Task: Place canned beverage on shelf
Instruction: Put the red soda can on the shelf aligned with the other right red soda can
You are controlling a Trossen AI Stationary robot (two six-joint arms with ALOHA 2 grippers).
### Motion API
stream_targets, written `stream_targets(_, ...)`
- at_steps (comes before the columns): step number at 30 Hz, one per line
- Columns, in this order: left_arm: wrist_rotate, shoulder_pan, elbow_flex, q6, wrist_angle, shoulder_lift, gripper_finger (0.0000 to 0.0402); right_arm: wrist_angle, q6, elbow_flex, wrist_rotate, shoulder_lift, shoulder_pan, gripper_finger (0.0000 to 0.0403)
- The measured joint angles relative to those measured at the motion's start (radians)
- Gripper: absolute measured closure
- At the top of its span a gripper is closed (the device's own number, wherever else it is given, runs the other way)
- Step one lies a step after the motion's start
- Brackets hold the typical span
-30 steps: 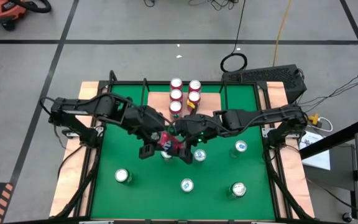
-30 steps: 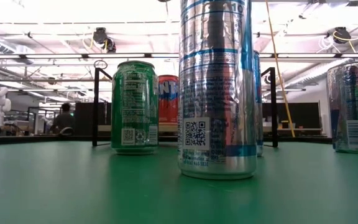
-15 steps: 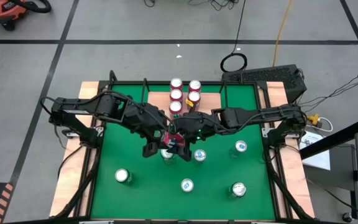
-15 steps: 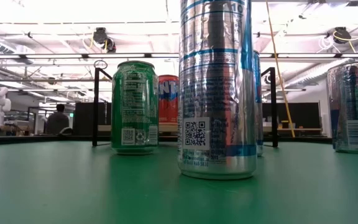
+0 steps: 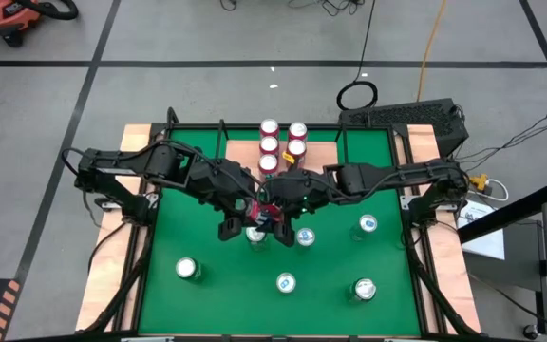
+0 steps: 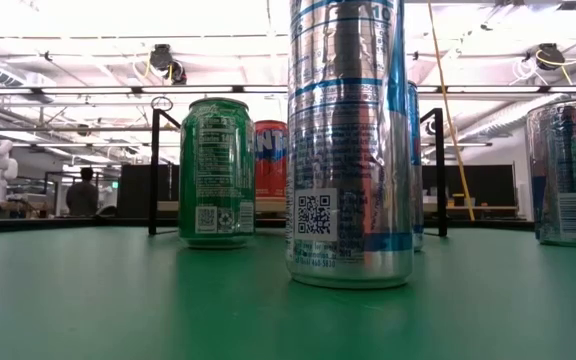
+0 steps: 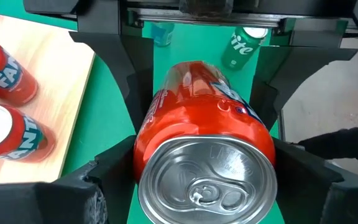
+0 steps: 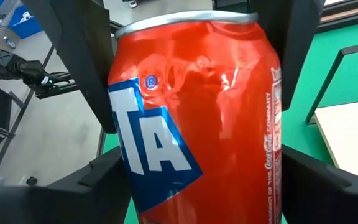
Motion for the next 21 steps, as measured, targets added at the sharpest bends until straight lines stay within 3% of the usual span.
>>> stream_targets(7,-0.019,0.000,0.000,-0.019,0.013,0.000,0.0101,-0.003,-0.004,-0.001,-0.006,-0.016,-0.003,0.0098)
stream_targets(15,-0.081,0.004,0.000,-0.070,0.104,-0.048,0.0011,-0.015,0.009,-0.002,-0.008,-0.066,-0.015,0.0102)
stream_targets(21,-0.182,0.008,0.000,-0.073,0.240,-0.123,0.0014,-0.030,0.000,-0.002,-0.015,-0.121,-0.032,0.0099)
